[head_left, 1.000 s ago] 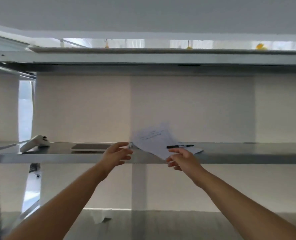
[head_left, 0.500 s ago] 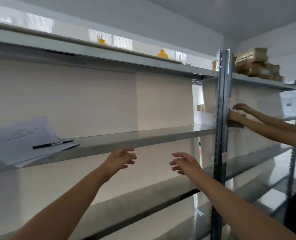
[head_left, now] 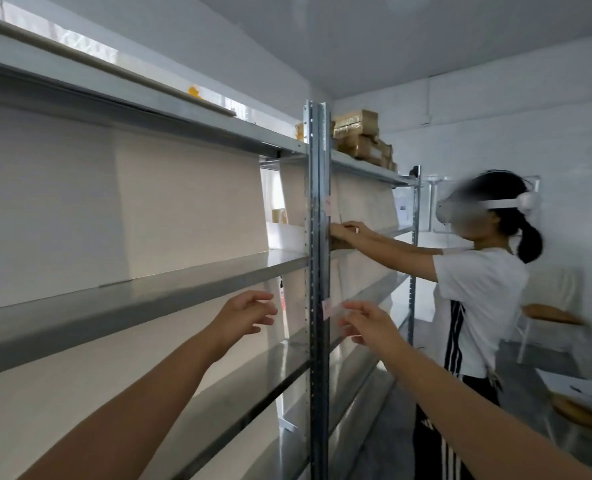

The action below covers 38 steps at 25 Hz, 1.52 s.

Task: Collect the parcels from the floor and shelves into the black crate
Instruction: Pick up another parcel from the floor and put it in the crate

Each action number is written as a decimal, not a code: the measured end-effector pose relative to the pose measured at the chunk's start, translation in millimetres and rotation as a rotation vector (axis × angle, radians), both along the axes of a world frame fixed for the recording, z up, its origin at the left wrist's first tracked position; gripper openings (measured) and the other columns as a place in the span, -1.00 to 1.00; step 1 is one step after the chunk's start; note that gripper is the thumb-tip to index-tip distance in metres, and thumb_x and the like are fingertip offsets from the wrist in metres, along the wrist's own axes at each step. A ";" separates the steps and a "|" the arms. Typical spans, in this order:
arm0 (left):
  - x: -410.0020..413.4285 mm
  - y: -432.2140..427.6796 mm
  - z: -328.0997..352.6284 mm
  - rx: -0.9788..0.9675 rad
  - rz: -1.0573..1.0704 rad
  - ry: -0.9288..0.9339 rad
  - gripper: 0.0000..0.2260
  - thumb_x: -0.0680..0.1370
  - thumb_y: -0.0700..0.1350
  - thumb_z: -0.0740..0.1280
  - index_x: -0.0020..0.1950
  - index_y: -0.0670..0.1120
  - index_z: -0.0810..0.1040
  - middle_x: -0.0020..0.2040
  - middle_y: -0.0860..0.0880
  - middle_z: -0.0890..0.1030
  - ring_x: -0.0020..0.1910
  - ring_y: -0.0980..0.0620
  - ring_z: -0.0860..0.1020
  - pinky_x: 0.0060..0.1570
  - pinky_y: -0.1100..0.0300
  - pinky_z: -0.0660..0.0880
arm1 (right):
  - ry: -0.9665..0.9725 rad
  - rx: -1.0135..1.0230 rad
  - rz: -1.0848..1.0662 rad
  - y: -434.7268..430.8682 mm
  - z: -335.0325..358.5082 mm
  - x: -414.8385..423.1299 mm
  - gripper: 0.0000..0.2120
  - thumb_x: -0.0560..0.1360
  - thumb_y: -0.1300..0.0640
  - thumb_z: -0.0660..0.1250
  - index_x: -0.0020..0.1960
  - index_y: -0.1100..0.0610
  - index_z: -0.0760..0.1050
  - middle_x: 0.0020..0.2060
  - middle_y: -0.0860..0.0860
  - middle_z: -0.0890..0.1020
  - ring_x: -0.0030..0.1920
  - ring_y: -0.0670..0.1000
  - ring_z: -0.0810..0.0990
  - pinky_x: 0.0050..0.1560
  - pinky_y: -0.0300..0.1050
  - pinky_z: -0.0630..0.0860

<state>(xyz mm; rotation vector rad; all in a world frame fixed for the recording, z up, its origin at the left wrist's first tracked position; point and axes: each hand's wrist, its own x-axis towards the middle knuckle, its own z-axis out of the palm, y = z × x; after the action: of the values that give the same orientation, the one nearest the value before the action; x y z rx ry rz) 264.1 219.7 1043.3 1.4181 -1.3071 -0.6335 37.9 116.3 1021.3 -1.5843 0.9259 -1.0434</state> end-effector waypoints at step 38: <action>-262.9 -267.4 -177.7 0.422 -0.385 0.080 -0.77 0.56 -0.19 0.28 0.21 -0.18 0.50 -0.10 -0.05 0.59 -0.42 0.29 0.58 -0.42 0.49 0.46 | 0.147 0.331 -0.449 -157.0 -173.4 -280.0 -0.78 0.55 0.24 0.22 0.19 0.20 0.44 -0.15 0.09 0.63 -0.28 -0.03 0.55 -0.11 -0.14 0.49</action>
<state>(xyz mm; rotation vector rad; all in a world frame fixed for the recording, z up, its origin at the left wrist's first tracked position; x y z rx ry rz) 1.3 -47.7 865.6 1.4594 -1.4509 -1.2712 -242.1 -40.7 847.9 -1.2134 1.5205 -1.0152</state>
